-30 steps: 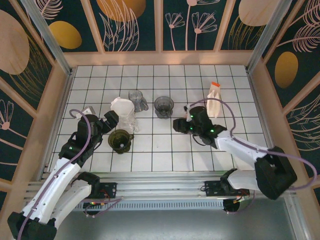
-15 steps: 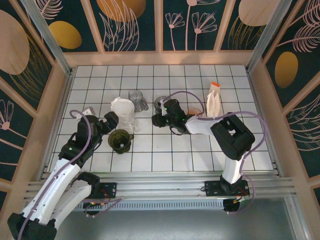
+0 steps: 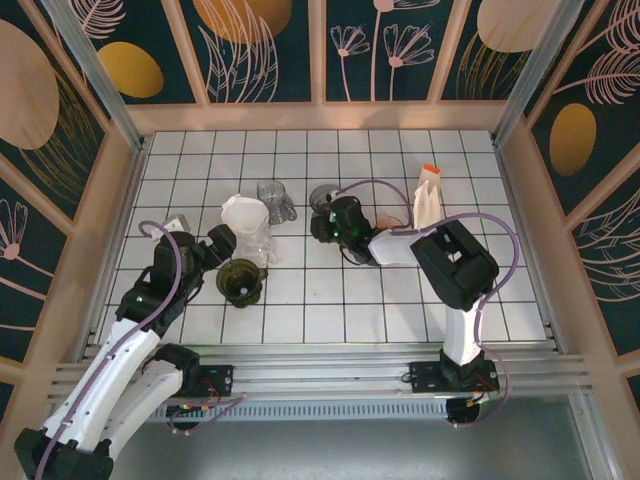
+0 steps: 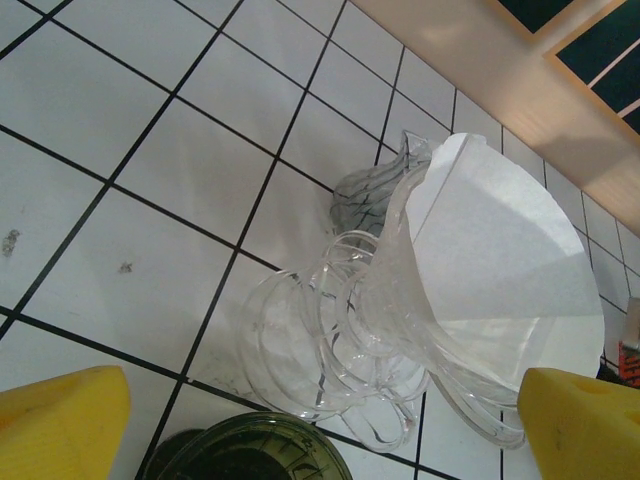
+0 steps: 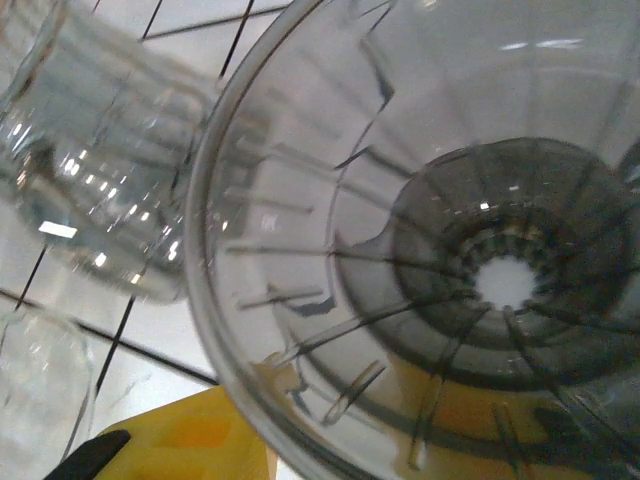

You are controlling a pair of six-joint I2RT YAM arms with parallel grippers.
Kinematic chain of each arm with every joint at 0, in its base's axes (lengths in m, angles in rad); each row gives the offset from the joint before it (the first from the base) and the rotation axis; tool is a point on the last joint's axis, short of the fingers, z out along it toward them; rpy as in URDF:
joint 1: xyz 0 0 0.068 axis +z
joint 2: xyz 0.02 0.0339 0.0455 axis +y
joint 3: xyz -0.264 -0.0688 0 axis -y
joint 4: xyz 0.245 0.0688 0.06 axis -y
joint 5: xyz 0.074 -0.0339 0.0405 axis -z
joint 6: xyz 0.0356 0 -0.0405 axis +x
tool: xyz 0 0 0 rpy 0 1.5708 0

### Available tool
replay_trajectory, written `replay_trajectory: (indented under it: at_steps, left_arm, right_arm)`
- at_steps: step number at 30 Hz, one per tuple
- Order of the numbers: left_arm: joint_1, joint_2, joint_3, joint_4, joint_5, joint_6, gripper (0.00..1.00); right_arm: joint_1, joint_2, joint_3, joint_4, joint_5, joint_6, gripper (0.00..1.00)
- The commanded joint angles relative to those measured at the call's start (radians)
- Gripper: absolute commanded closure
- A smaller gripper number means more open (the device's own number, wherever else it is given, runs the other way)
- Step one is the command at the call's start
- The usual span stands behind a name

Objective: Place the coffee filter in the dripper

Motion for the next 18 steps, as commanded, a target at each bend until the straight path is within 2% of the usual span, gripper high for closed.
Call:
replay_trajectory:
  at_steps: [1,6,9,18]
  left_arm:
    - [0.006,-0.012,0.025,-0.019,-0.022,0.022,0.01]
    - [0.006,-0.013,0.016,-0.014,-0.022,0.021,0.01]
    - [0.006,-0.010,0.013,-0.009,-0.020,0.020,0.01]
    - [0.006,-0.006,0.027,-0.027,-0.022,0.034,0.01]
  right_arm:
    - [-0.005,0.010,0.021,0.105,-0.034,-0.046,0.65]
    - [0.026,-0.005,-0.027,0.213,-0.144,-0.112,0.53]
    - [0.040,0.015,-0.004,0.211,-0.155,-0.133,0.47]
    - [0.040,0.102,0.117,0.158,-0.145,-0.164,0.48]
